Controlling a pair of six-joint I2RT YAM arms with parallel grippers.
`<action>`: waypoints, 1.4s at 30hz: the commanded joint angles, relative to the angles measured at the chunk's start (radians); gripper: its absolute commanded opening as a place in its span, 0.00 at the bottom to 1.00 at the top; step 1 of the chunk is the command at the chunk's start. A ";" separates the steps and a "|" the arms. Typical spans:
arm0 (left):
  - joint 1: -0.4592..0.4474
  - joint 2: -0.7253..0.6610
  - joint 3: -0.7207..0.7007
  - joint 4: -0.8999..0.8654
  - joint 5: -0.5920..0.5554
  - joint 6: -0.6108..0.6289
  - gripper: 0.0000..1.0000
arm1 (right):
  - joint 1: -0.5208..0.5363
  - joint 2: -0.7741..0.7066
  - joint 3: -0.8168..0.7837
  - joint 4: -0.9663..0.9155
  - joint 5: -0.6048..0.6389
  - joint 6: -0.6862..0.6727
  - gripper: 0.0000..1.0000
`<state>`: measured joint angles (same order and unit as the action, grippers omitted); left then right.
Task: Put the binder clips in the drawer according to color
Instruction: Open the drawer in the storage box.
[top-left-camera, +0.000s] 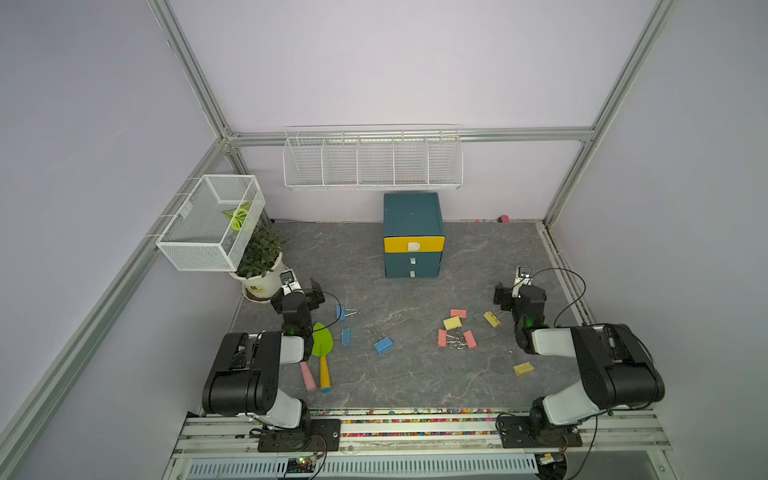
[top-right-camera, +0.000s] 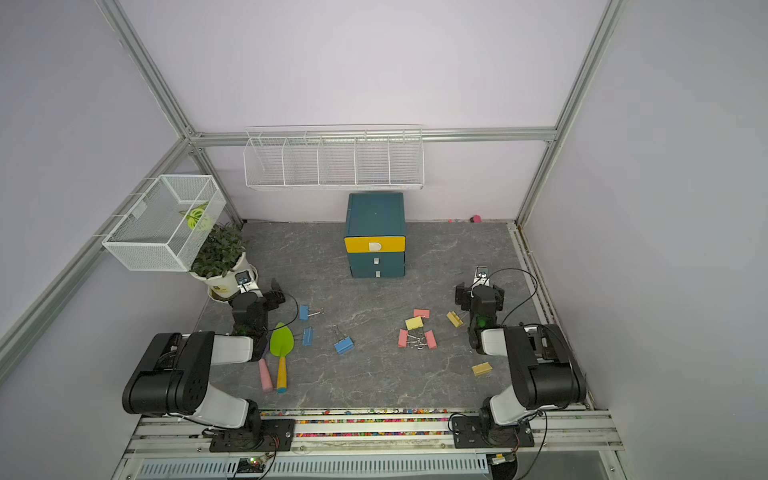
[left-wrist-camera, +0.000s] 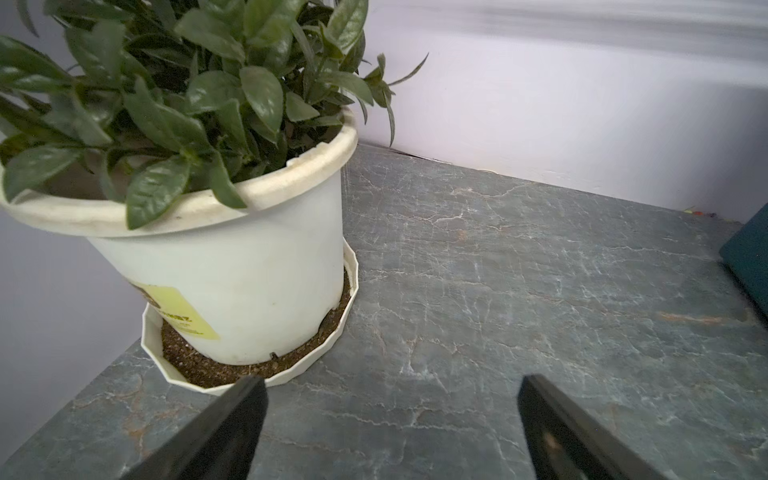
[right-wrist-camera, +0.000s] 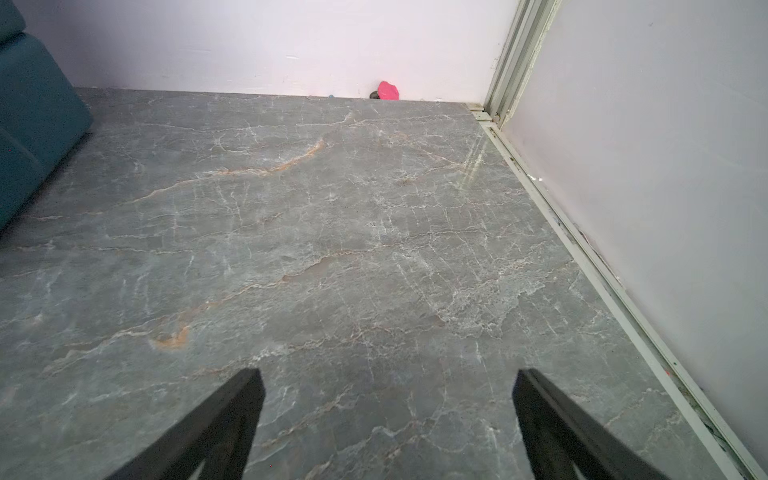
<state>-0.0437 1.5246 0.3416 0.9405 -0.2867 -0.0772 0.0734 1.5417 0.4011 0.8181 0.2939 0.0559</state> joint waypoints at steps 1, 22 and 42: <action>0.005 -0.010 0.014 -0.014 0.012 -0.009 1.00 | -0.001 -0.019 0.001 -0.005 -0.002 0.012 0.99; 0.005 -0.011 0.014 -0.014 0.012 -0.008 1.00 | -0.001 -0.021 0.000 -0.003 -0.006 0.008 0.99; -0.206 -0.451 0.536 -1.274 0.183 -0.507 0.93 | 0.181 -0.544 0.418 -1.169 0.043 0.607 0.81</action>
<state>-0.2165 1.0035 0.8204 0.0071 -0.1963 -0.5133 0.1967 0.9562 0.7856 -0.0261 0.3210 0.5831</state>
